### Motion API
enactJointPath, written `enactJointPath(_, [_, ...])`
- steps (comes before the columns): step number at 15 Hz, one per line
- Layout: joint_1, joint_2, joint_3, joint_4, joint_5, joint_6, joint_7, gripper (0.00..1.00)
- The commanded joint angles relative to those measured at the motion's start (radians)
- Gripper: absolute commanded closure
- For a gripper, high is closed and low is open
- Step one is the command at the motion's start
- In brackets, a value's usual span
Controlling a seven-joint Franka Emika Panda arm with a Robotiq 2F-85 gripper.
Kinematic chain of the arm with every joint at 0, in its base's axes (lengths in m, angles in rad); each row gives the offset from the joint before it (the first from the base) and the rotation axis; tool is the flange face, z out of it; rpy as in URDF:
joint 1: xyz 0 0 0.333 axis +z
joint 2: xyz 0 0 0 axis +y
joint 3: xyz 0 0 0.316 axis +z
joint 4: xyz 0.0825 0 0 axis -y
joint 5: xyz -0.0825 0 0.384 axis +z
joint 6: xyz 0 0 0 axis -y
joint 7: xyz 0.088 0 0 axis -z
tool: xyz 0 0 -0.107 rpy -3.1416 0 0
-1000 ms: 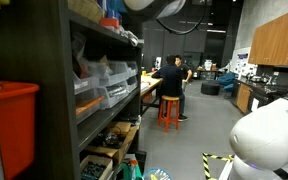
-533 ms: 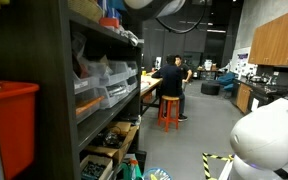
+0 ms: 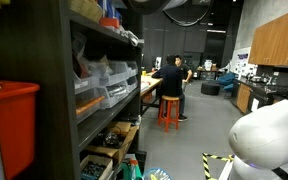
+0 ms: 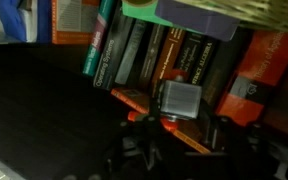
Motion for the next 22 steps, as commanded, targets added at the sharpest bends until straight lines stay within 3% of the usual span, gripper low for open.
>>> enactJointPath(1, [-0.036,-0.059,0.001,-0.023,0.016,0.048,-0.022,0.86])
enactJointPath(9, [-0.122,-0.180,-0.053,-0.135,0.112,0.151,-0.036,0.86])
enactJointPath(18, [-0.216,-0.269,-0.127,-0.307,0.209,0.184,-0.032,0.86])
enactJointPath(22, [-0.221,-0.284,-0.144,-0.388,0.232,0.182,-0.032,0.86])
